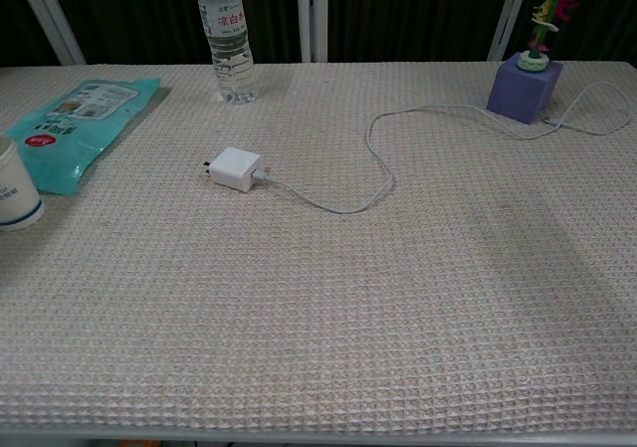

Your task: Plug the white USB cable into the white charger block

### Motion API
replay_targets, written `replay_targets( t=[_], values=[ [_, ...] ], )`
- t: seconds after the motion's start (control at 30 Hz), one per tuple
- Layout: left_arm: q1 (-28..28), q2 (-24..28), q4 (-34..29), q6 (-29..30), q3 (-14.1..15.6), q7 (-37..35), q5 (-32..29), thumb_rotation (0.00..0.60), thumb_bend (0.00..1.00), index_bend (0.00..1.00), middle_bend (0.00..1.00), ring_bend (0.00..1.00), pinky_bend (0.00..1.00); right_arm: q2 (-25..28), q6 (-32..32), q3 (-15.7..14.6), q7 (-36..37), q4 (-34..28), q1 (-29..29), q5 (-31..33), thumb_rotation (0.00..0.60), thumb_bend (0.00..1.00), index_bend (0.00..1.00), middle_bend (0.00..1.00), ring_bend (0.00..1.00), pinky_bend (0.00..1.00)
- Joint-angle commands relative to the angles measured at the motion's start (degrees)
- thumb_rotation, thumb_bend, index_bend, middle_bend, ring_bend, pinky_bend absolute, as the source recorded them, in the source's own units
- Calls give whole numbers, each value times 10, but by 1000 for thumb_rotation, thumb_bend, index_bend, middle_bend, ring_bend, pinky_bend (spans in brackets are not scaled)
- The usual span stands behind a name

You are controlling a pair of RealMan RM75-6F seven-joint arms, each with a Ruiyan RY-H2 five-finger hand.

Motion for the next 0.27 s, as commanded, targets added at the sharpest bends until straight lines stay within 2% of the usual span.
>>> replay_targets(
  t=[0.03, 0.27],
  values=[
    [48, 30, -25, 41, 21, -24, 19, 600, 281, 165, 166, 4, 0, 27, 56, -31, 51, 21, -62, -46, 600, 83, 48, 146, 0, 0],
    [103, 35, -39, 85, 33, -32, 53, 600, 280, 165, 166, 4, 0, 38, 95, -31, 85, 33, -115, -83, 600, 88, 47, 145, 0, 0]
  ],
)
